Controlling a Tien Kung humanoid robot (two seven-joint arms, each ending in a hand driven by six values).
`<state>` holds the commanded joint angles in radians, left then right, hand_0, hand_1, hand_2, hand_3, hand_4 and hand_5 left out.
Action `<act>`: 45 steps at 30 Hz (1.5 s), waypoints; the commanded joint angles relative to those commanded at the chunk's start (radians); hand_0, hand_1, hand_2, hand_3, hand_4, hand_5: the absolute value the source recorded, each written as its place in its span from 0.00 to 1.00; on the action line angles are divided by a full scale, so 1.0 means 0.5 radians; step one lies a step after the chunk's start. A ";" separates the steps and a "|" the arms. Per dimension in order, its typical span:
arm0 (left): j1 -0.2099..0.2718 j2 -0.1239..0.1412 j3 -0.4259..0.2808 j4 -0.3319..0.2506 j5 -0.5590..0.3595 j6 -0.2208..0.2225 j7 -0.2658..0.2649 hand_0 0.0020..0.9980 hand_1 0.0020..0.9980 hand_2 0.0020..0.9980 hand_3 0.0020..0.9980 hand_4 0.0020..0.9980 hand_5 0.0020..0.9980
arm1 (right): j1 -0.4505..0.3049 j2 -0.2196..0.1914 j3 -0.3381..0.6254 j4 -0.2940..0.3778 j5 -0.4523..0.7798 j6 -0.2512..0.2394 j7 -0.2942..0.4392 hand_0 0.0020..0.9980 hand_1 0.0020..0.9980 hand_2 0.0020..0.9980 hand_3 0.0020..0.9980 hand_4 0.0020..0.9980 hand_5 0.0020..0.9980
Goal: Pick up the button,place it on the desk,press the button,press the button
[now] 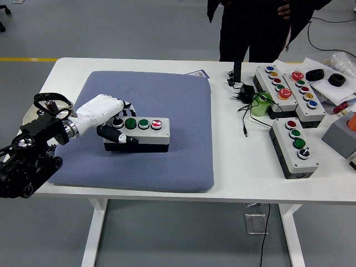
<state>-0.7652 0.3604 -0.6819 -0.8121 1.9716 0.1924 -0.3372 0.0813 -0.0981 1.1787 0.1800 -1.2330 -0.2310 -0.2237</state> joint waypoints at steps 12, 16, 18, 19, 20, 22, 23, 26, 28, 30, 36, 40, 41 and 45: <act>0.044 0.025 -0.077 -0.077 0.152 -0.283 0.106 0.76 0.82 0.86 0.76 1.00 0.67 | -0.009 0.000 0.006 0.000 -0.012 0.000 -0.005 0.75 0.71 0.72 0.59 0.19 0.15; 0.060 0.039 -0.117 -0.121 0.124 -0.403 0.138 0.76 0.82 0.86 0.76 1.00 0.67 | -0.011 0.000 0.007 0.000 -0.013 0.000 -0.005 0.75 0.71 0.72 0.59 0.19 0.15; 0.073 0.048 -0.157 -0.159 0.103 -0.462 0.152 0.93 0.93 0.98 0.86 1.00 0.72 | -0.010 0.000 0.002 0.000 -0.009 0.000 -0.004 0.75 0.71 0.72 0.59 0.19 0.15; 0.083 0.051 -0.184 -0.178 0.097 -0.490 0.157 0.93 0.93 0.98 0.86 1.00 0.72 | -0.010 0.000 0.000 0.000 -0.004 0.000 -0.003 0.75 0.71 0.72 0.59 0.19 0.15; 0.091 0.052 -0.207 -0.193 0.090 -0.508 0.160 0.93 0.93 0.98 0.86 1.00 0.72 | -0.009 0.000 -0.001 0.000 -0.002 -0.001 -0.003 0.75 0.71 0.72 0.59 0.19 0.15; 0.120 0.054 -0.285 -0.249 0.047 -0.541 0.171 0.93 0.93 0.98 0.86 1.00 0.72 | -0.007 0.002 -0.002 0.000 0.003 -0.001 -0.002 0.75 0.71 0.72 0.59 0.19 0.15; 0.131 0.056 -0.317 -0.277 0.036 -0.545 0.172 0.93 0.93 0.98 0.86 1.00 0.72 | -0.006 0.002 -0.002 0.000 0.002 -0.001 -0.002 0.75 0.71 0.72 0.59 0.19 0.15; 0.175 0.067 -0.413 -0.380 -0.008 -0.542 0.168 0.97 0.96 1.00 0.89 1.00 0.71 | -0.003 0.002 0.002 0.000 -0.004 0.000 -0.001 0.75 0.71 0.72 0.59 0.19 0.15; 0.216 0.075 -0.501 -0.477 -0.009 -0.533 0.181 0.97 0.96 1.00 0.89 1.00 0.71 | -0.002 0.002 0.003 0.000 0.002 0.000 0.000 0.75 0.71 0.72 0.59 0.19 0.15; 0.256 0.084 -0.572 -0.576 0.029 -0.519 0.220 0.92 0.93 0.98 0.89 1.00 0.68 | 0.000 0.001 0.002 0.000 0.002 0.000 0.001 0.75 0.71 0.72 0.59 0.19 0.15; 0.416 0.121 -0.790 -1.034 0.383 -0.663 0.474 0.36 0.52 0.56 0.85 0.94 0.57 | -0.003 0.001 0.008 0.000 0.004 0.000 0.004 0.75 0.71 0.72 0.59 0.19 0.15; 0.459 0.131 -0.828 -1.350 0.590 -0.820 0.586 0.36 0.52 0.56 0.85 0.94 0.57 | -0.006 0.001 0.010 0.000 -0.002 0.002 0.003 0.75 0.71 0.72 0.59 0.19 0.15; 0.464 0.134 -0.828 -1.408 0.595 -0.873 0.605 0.36 0.52 0.56 0.85 0.94 0.57 | -0.005 0.001 0.010 0.000 -0.004 0.002 0.003 0.75 0.71 0.72 0.59 0.19 0.15; 0.480 0.162 -0.779 -1.542 0.595 -1.056 0.664 0.02 0.12 0.20 0.75 0.79 0.33 | -0.006 0.002 0.010 0.000 -0.002 0.003 0.003 0.75 0.71 0.72 0.59 0.19 0.15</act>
<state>-0.5253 0.4412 -1.0714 -1.5831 2.2689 -0.3355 -0.0054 0.0784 -0.0971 1.1836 0.1800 -1.2338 -0.2292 -0.2224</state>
